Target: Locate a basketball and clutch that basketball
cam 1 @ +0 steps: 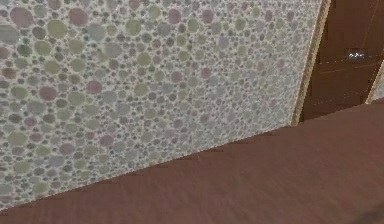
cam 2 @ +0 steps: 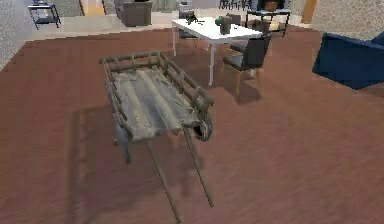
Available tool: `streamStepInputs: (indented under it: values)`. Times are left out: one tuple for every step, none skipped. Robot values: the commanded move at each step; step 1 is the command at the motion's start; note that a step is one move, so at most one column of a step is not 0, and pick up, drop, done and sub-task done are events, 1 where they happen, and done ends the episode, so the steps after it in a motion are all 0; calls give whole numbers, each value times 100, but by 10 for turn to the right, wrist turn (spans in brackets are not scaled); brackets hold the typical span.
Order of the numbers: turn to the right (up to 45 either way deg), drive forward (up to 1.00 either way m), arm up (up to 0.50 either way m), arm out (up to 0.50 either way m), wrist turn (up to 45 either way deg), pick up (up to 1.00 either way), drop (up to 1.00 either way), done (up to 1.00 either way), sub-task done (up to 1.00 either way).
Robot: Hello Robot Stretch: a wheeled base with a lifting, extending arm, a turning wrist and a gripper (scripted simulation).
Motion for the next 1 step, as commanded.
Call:
streamStepInputs:
  values:
    - [330,0,0,0,0,0,0,0,0]
